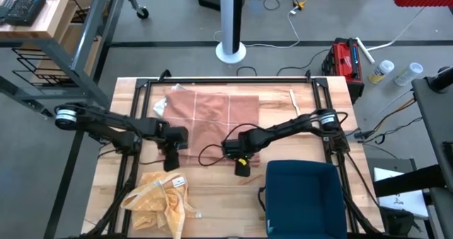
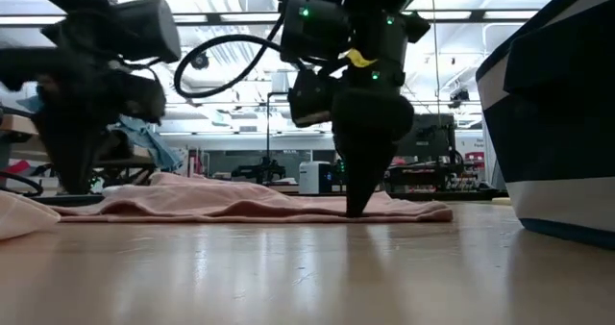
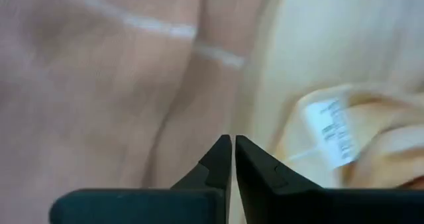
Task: Fold towel
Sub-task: Fold the brown towel
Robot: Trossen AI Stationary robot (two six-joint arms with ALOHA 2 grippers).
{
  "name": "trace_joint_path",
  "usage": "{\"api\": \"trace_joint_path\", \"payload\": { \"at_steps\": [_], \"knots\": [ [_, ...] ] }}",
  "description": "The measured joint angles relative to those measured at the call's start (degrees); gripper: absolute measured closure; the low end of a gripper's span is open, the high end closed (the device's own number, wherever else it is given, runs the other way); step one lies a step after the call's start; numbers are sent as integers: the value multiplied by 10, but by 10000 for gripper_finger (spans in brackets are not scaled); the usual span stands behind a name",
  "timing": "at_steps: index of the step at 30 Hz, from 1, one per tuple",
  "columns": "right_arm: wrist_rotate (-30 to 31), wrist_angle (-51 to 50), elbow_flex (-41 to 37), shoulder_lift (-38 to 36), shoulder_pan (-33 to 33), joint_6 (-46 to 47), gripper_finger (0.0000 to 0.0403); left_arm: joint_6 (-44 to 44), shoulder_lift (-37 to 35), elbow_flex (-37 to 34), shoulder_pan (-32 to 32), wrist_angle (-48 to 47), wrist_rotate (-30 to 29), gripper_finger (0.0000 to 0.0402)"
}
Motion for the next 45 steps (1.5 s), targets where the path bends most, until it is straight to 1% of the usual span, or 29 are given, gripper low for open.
{"api": "trace_joint_path", "payload": {
  "at_steps": [3,5,9,12,15,17,18,20,23,25,28,30,32,33,36,45],
  "knots": [
    [25,2,0,0,0,0,268,33,-5,0,-21,-27,-79,370],
    [44,1,0,0,0,0,275,27,-8,-1,-29,-36,-129,356],
    [51,1,0,-1,-1,1,296,20,-8,-1,-32,-35,-136,326],
    [51,2,-5,-1,-1,-1,317,14,-3,-1,-33,-35,-127,306],
    [51,2,-10,-1,0,-1,352,11,5,-1,-35,-35,-116,289],
    [51,-2,-10,-2,0,-3,384,7,13,-1,-35,-35,-117,279],
    [51,-3,-10,-2,0,-3,392,3,16,-1,-35,-35,-121,276],
    [50,-8,-10,-4,0,-3,394,-15,25,-3,-35,-40,-131,273],
    [51,-33,-10,-7,0,-2,393,-46,40,-3,-35,-77,-147,280],
    [50,-55,-11,-9,0,-3,398,-71,51,-3,-35,-123,-166,292],
    [50,-61,-11,-11,0,-4,398,-96,60,-3,-35,-154,-190,326],
    [49,-60,-11,-13,0,-4,400,-105,60,-3,-35,-155,-204,356],
    [49,-60,-11,-13,0,-4,400,-103,59,-3,-35,-149,-205,384],
    [49,-61,-11,-13,0,-4,400,-101,58,-1,-35,-146,-205,391],
    [48,-66,-11,-14,0,-3,400,-96,57,8,-35,-134,-205,389],
    [48,-86,-5,-30,0,9,400,-73,53,61,-37,-141,-205,396]
  ]
}}
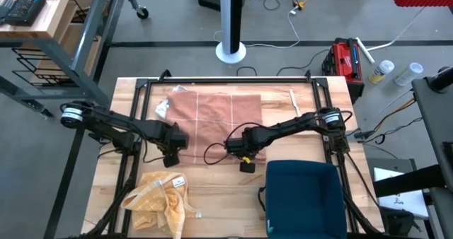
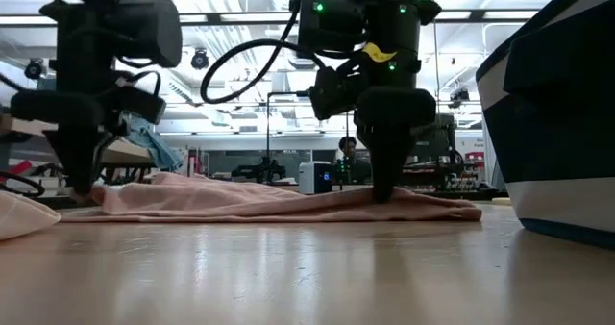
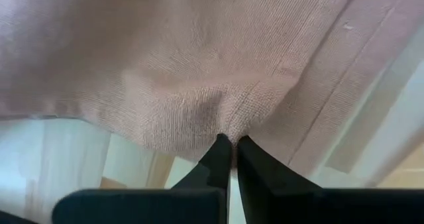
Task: Fold towel
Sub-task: Fold the brown towel
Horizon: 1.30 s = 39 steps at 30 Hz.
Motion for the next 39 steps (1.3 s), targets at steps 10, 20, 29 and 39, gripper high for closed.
{"api": "trace_joint_path", "payload": {
  "at_steps": [10,20,29,39],
  "knots": [
    [0,-19,0,-11,0,4,400,-9,-15,44,-2,-97,-22,400],
    [0,-21,0,-15,0,19,370,-21,-48,86,-2,-142,-56,401],
    [0,-21,0,-15,0,18,360,-36,-88,95,-2,-143,-80,401],
    [1,-19,0,-15,0,3,400,-45,-114,92,-2,-143,-87,401]
  ]
}}
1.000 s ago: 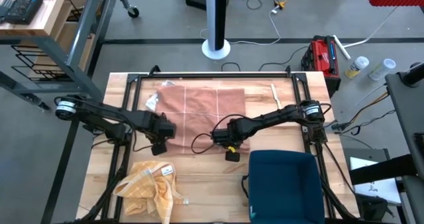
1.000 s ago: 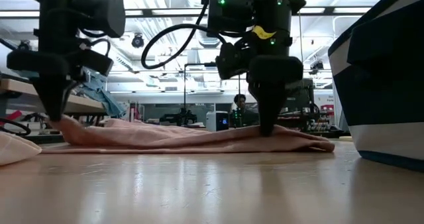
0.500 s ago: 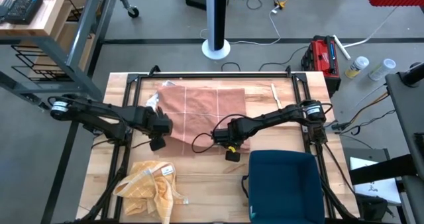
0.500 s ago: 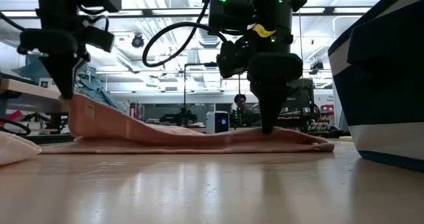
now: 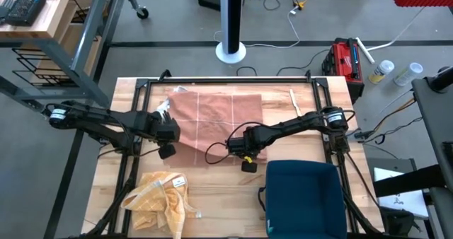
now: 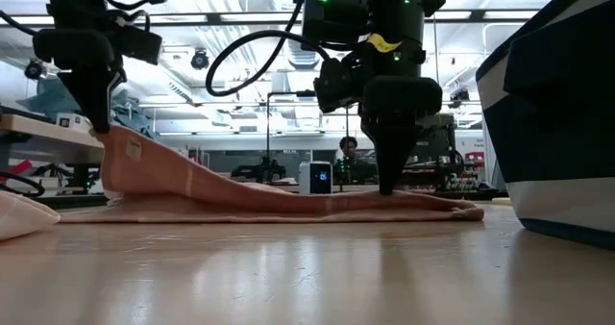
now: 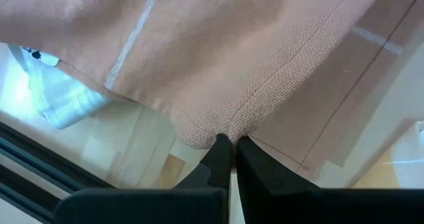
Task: Fold towel
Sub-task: Fold the brown towel
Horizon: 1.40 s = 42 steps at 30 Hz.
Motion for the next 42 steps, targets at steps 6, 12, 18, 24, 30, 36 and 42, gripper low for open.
{"api": "trace_joint_path", "payload": {
  "at_steps": [6,12,18,24,30,36,42],
  "knots": [
    [0,0,0,0,0,0,402,0,1,0,0,0,-3,401],
    [-4,11,0,-10,0,20,374,-8,1,-1,0,0,-9,401],
    [-49,11,0,-16,3,19,304,-9,1,-1,0,0,-24,401],
    [-50,27,0,4,9,13,251,-24,1,-1,0,-10,-52,401],
    [-43,58,-1,23,8,16,239,-26,0,-1,0,-12,-53,401],
    [7,71,-1,27,7,25,257,-28,-1,-1,0,-15,-64,401],
    [50,76,-1,28,3,32,303,-30,-5,-1,0,-25,-67,401]
  ]
}}
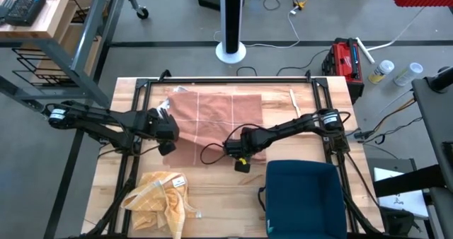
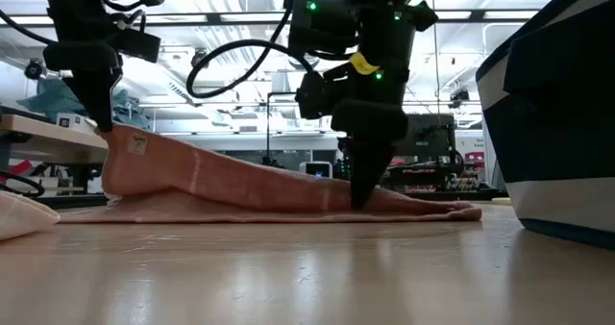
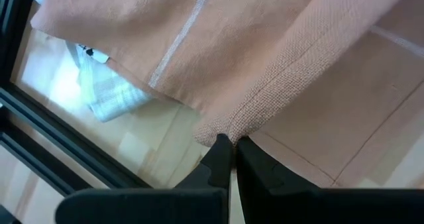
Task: Fold towel
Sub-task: Fold the brown towel
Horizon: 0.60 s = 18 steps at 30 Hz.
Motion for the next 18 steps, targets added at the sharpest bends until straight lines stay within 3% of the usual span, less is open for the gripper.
{"api": "trace_joint_path", "payload": {
  "at_steps": [6,15,18],
  "knots": [
    [1,-31,7,-13,-1,-2,392,-13,-3,0,0,-12,0,401],
    [1,-101,40,-34,1,4,399,-29,-7,0,-9,-36,8,401],
    [-2,-129,54,-37,1,6,401,-36,-11,4,-19,-44,43,401]
  ]
}}
